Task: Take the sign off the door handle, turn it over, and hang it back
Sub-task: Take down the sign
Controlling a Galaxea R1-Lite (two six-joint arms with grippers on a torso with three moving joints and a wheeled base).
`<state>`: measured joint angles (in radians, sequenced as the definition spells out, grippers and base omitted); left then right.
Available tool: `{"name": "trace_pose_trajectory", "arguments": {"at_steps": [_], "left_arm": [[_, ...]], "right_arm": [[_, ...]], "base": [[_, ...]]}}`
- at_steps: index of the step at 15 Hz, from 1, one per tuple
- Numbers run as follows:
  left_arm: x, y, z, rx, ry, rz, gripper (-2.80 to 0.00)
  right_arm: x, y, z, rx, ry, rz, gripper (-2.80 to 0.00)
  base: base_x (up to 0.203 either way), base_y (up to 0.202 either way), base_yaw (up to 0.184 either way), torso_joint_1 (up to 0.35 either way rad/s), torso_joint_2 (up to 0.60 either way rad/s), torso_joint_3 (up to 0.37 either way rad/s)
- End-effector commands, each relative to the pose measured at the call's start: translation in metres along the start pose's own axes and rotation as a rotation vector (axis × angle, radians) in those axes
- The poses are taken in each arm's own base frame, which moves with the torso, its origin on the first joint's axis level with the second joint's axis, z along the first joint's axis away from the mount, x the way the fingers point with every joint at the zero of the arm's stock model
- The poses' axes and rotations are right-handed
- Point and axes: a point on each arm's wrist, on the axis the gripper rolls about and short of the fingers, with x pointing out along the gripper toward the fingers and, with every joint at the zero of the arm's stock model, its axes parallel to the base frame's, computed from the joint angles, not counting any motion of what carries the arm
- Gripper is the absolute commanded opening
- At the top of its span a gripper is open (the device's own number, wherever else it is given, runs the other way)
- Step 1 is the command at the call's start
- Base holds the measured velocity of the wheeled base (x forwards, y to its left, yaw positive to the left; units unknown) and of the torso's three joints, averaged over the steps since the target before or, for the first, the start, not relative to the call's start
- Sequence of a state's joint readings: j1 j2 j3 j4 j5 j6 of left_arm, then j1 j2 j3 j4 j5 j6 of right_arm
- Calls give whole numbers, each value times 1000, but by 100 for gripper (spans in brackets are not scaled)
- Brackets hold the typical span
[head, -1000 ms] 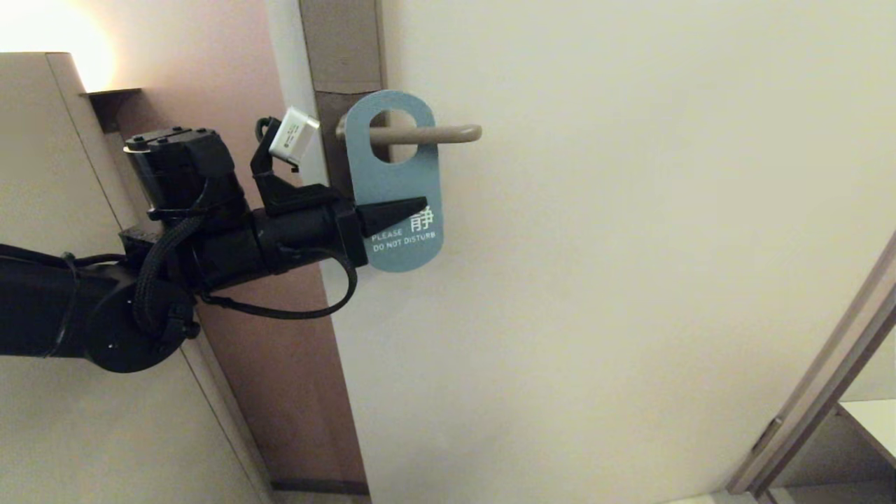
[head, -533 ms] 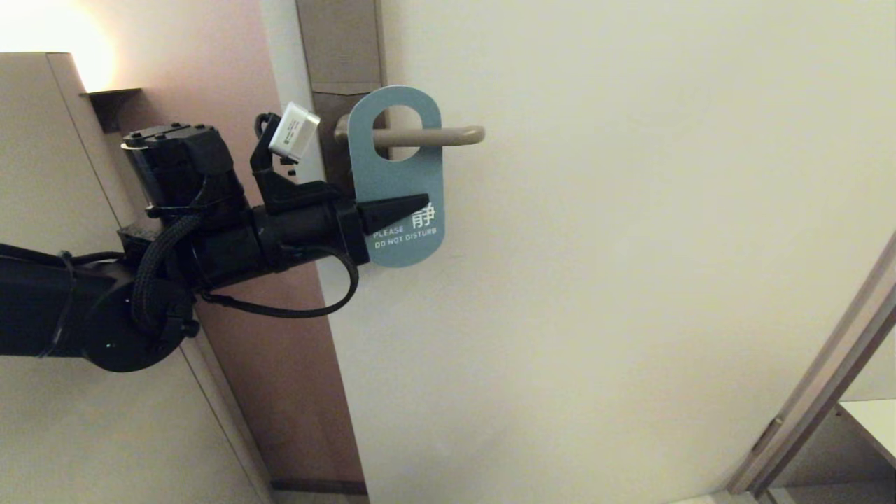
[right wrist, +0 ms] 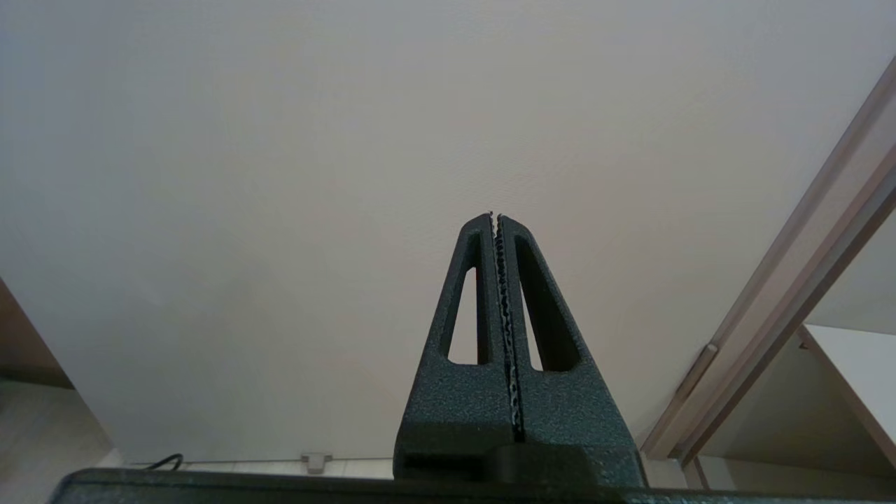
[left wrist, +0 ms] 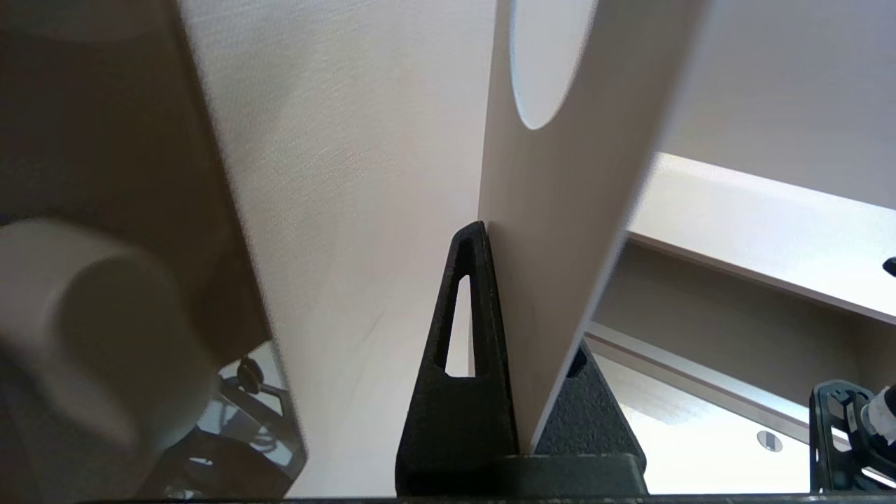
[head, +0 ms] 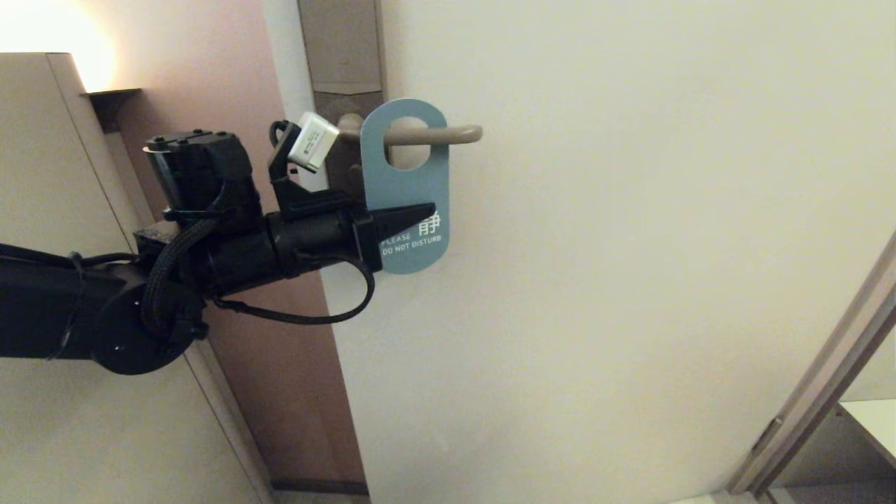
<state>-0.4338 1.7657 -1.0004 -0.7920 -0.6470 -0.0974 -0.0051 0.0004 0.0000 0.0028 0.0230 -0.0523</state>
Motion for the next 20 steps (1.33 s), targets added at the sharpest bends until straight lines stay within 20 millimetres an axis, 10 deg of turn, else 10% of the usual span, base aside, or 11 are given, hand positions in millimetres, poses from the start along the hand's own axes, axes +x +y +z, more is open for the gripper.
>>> {"name": "trace_pose_trajectory", "arguments": {"at_steps": [1,20], "left_arm": [[6,2,0,4,-5,-9,-280],[38,9,0,6,-13,9,-280]], "right_arm": [[0,0,0,-1,0,1,-280],[0,0,0,-1,0,1,-280]], "base": [[0,0,0,0,0,0],[0,0,0,0,0,0]]}}
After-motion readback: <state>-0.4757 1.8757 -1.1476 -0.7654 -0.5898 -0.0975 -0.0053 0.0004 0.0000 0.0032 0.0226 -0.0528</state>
